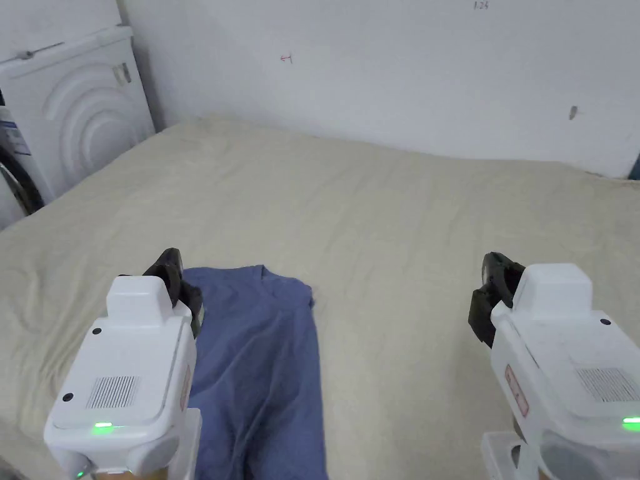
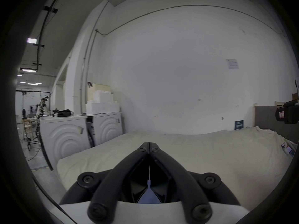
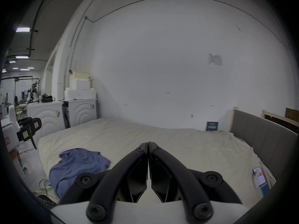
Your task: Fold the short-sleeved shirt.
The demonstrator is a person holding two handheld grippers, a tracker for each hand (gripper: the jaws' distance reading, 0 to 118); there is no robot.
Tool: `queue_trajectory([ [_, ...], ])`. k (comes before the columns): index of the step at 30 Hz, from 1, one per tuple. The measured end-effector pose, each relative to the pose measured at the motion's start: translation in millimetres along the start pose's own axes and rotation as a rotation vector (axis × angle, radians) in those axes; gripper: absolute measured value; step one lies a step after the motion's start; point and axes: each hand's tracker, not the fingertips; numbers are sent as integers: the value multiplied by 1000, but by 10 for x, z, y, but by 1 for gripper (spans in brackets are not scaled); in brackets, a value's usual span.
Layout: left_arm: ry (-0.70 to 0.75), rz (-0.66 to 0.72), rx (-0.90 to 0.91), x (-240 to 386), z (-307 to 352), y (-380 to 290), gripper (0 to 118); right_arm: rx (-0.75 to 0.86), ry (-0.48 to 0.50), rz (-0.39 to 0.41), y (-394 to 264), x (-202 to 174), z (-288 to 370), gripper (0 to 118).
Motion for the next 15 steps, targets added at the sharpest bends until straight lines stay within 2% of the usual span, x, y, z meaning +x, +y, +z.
queue_trajectory([
  [8,161,-11,-21,-706,250,-28,0,-4,167,5,5,-669,-227,0],
  [15,242,-7,-35,-1057,434,-53,0,-9,236,18,-22,-979,-258,0],
])
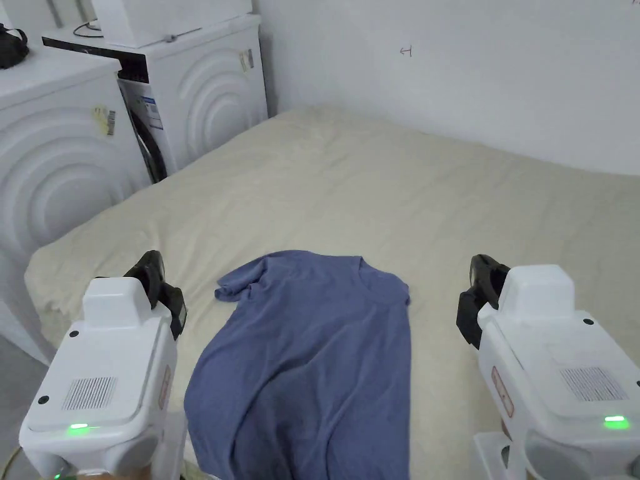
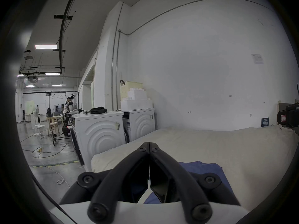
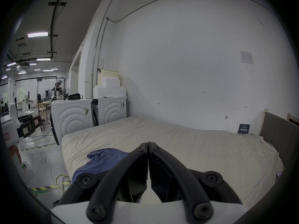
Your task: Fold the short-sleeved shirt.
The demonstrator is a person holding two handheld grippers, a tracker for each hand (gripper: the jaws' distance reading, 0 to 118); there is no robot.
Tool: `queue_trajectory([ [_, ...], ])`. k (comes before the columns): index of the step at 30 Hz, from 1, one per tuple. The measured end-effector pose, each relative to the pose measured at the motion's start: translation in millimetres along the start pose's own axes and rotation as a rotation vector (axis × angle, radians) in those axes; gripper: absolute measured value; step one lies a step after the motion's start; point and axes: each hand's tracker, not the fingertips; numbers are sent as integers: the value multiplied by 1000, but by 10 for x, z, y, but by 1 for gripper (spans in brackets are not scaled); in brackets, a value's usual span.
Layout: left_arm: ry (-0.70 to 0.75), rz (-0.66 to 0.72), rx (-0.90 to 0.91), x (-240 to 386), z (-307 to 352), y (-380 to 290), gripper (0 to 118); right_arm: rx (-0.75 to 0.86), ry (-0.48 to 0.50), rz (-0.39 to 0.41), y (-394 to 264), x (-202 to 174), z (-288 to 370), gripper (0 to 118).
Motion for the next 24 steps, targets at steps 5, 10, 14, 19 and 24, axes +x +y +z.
queue_trajectory([
  [5,18,11,-8,-58,7,-33,0,-8,13,-3,-15,-28,1,0],
  [10,-10,14,-30,28,-78,-86,0,-12,3,2,-27,35,14,0],
  [14,-124,76,-121,169,-292,-124,0,-18,-24,12,-34,154,5,0],
  [19,-211,161,-263,393,-722,-294,1,-35,-60,-9,-73,336,-38,0],
  [24,-278,94,-480,739,-1243,-561,1,-68,-96,-6,-163,501,-117,0],
])
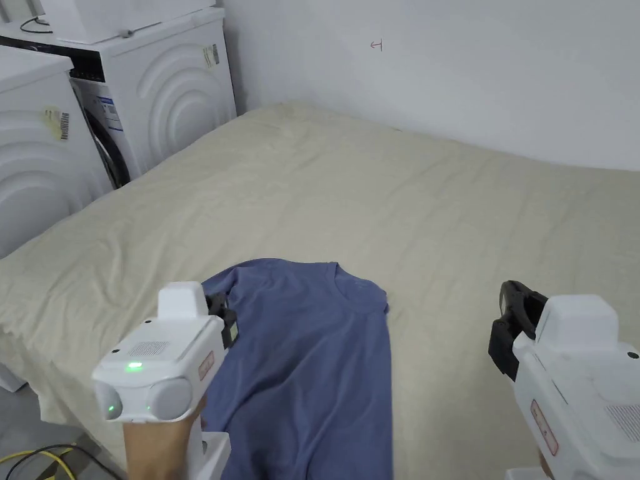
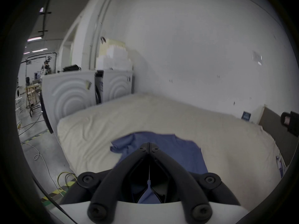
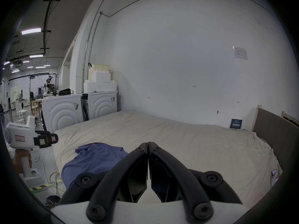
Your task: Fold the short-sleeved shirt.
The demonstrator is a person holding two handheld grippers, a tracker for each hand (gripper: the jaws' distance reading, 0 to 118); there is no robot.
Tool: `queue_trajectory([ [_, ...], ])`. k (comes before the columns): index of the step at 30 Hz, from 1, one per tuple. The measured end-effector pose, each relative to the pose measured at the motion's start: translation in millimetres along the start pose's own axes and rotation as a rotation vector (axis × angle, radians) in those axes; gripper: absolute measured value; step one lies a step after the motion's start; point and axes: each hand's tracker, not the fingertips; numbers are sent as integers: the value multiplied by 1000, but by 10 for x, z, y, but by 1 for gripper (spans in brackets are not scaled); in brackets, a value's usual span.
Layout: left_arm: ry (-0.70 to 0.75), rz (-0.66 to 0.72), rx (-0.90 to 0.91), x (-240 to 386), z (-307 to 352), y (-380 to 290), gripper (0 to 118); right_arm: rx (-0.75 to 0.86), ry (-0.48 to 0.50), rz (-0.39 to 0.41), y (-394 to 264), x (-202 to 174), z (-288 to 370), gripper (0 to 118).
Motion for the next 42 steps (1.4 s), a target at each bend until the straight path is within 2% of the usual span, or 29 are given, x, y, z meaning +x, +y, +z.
queue_trajectory([
  [2,-26,-16,-75,70,-247,-47,7,-15,-13,-3,-39,55,-39,0],
  [3,-32,-28,-150,106,-390,-54,17,-21,-19,-5,-63,86,-60,0],
  [4,-33,-38,-184,144,-496,-79,31,-28,-26,-7,-80,108,-75,0],
  [5,-6,-45,-230,190,-630,-111,51,-35,-33,-8,-102,134,-93,0],
  [6,14,-63,-301,231,-763,-136,76,-41,-39,-10,-125,161,-111,0],
  [8,39,-46,-386,268,-991,-210,99,-55,-45,-14,-164,211,-141,0],
  [9,37,-46,-440,301,-1061,-261,104,-61,-50,-13,-184,236,-152,0],
  [14,33,-30,-552,392,-1331,-458,104,-87,-78,-17,-266,371,-162,0],
  [18,43,-68,-604,506,-1464,-626,103,-102,-98,-20,-321,462,-123,0],
  [19,40,-75,-617,529,-1485,-655,99,-105,-103,-20,-335,482,-107,0],
  [20,31,-80,-632,549,-1506,-689,91,-109,-106,-22,-347,503,-93,0],
  [21,13,-74,-661,620,-1392,-672,72,-112,-110,-26,-358,520,-80,0],
  [23,31,-76,-635,679,-1317,-651,64,-118,-116,-28,-377,552,-48,0],
  [25,13,-88,-643,630,-1329,-613,27,-121,-122,-31,-388,580,-13,0],
  [27,13,-126,-630,624,-1288,-620,1,-122,-124,-36,-388,613,26,0],
  [31,-20,-34,-579,531,-1042,-547,0,-108,-138,-42,-347,680,134,0],
  [36,-110,182,-435,341,-750,-374,0,-86,-158,-61,-298,787,266,0],
  [40,-208,260,-391,367,-512,-137,0,-74,-169,-67,-278,865,377,0],
  [42,-253,231,-338,440,-461,-12,0,-64,-182,-79,-273,902,444,0],
])
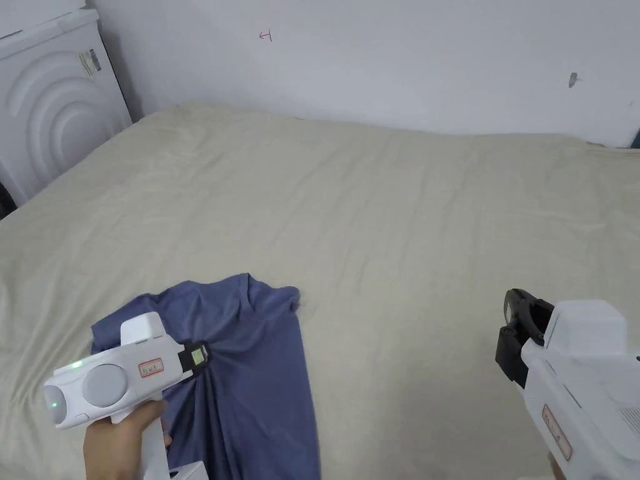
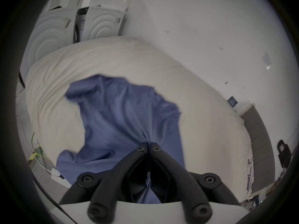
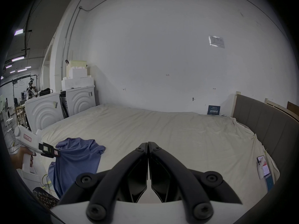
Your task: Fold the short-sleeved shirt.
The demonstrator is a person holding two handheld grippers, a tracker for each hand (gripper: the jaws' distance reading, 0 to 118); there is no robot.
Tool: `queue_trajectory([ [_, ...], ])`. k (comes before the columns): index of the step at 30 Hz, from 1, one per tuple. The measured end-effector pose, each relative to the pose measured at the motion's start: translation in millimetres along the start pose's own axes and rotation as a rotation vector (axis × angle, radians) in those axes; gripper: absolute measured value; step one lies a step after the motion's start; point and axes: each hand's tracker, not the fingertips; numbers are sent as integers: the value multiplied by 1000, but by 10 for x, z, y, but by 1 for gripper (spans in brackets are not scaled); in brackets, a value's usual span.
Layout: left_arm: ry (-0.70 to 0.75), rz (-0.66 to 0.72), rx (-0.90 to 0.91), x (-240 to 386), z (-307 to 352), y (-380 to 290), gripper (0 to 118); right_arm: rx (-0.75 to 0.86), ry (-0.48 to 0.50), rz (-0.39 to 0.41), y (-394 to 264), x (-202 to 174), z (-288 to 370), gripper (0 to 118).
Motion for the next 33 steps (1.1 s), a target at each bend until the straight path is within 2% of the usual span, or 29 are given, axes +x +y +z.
queue_trajectory([
  [5,-178,-24,85,547,189,246,0,16,-22,-27,17,139,145,0],
  [14,-341,-324,150,1921,318,601,0,71,-114,-35,102,533,544,0],
  [21,-495,-446,149,2879,358,472,0,108,-227,-34,143,928,876,0],
  [25,-570,-456,119,3257,320,343,0,117,-275,-35,175,1093,1046,0],
  [27,-589,-503,118,3444,322,237,0,122,-302,-35,179,1166,1122,0],
  [29,-646,-486,66,3569,276,151,0,124,-323,-41,173,1228,1178,0],
  [33,-622,-560,-3,3735,80,-173,0,118,-349,-61,126,1325,1242,0],
])
